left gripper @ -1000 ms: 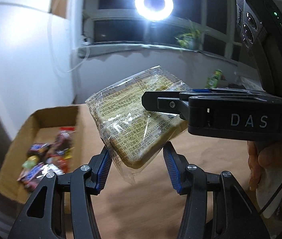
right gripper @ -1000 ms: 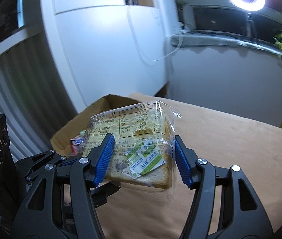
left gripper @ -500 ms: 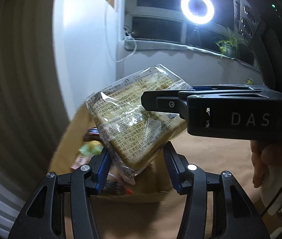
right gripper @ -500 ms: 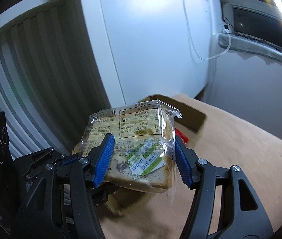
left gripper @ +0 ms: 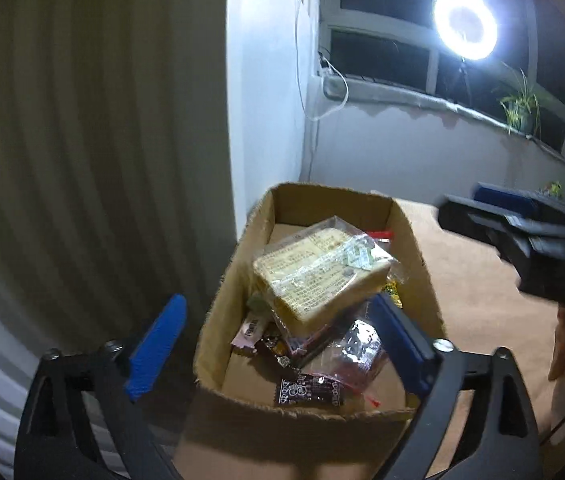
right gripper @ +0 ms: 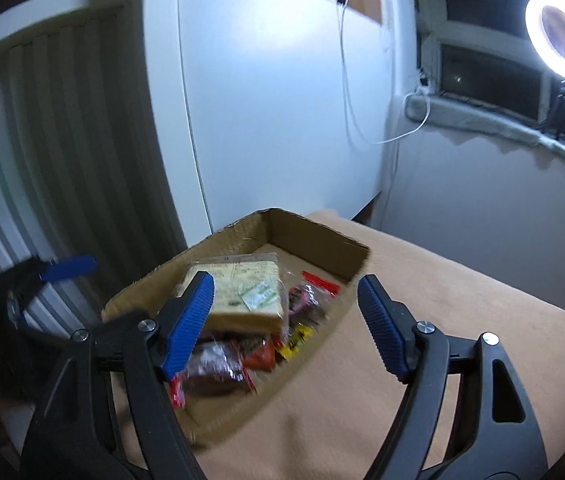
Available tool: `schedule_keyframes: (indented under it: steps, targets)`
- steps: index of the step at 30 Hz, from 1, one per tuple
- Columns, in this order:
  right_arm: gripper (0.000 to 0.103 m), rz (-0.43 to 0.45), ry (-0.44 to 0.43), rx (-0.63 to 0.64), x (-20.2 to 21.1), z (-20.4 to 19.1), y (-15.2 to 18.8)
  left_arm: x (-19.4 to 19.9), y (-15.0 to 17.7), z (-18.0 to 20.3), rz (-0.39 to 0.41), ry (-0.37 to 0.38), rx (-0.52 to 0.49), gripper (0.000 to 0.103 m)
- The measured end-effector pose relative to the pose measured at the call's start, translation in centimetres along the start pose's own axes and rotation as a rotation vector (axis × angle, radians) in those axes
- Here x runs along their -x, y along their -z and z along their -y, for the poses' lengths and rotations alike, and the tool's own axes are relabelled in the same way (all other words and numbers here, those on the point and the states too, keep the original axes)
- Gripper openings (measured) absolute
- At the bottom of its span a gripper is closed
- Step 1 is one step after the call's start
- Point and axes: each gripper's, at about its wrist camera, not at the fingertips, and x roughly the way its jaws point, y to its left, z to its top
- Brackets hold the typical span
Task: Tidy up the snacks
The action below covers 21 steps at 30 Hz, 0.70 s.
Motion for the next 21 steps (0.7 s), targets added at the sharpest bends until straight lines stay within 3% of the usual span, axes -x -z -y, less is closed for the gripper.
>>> schedule_keyframes:
  steps: [3, 10, 21]
  targets:
    - [0.103, 0.038, 0.058, 0.011, 1.4, 0.5, 0.5, 2.1, -0.4, 1.0, 0.041, -0.032, -0.017, 0.102]
    - [0.103, 0.044, 0.150, -0.004, 5.1, 1.3, 1.9, 6.4, -1.0, 2.2, 0.113, -0.008, -0.037, 0.102]
    - [0.103, 0.058, 0.180, -0.025, 8.7, 1.7, 3.8, 10.3, -2.2, 4.5, 0.187, 0.010, -0.052, 0.103]
